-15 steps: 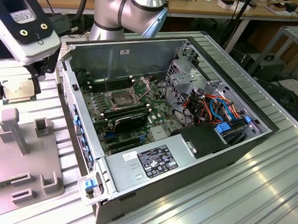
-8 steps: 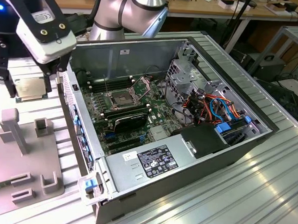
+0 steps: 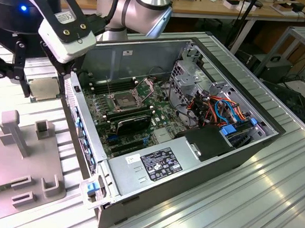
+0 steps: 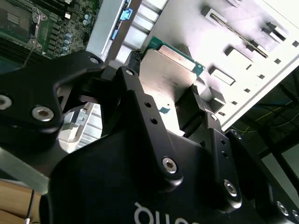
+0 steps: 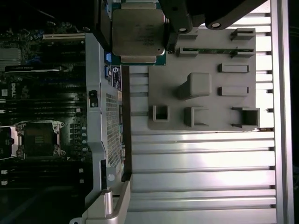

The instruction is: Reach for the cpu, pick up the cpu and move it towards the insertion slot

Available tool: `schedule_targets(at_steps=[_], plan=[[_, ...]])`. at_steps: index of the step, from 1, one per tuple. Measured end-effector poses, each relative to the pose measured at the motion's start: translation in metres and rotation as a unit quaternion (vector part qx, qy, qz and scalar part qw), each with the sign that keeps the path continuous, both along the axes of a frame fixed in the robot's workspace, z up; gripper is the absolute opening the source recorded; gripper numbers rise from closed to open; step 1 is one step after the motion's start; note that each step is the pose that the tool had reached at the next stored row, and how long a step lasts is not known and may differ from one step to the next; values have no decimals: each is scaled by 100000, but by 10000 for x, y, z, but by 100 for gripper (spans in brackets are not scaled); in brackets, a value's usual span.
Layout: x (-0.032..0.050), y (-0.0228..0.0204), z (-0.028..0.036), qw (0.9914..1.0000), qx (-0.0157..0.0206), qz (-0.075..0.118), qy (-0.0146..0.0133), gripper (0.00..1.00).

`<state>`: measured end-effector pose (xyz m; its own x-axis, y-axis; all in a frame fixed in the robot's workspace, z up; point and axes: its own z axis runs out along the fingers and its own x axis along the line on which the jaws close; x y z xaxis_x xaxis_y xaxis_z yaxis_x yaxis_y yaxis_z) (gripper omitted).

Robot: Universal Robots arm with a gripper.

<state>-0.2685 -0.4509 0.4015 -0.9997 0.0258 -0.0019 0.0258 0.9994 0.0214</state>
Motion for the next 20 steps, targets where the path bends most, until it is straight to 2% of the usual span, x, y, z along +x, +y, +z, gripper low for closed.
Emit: schedule_targets(at_steps=[5,15,20], plan=[[120,0,0,100000,-4,4,2,55],[134,0,0,100000,-1,13,-1,55],[218,0,0,100000,-2,-1,2,55]])
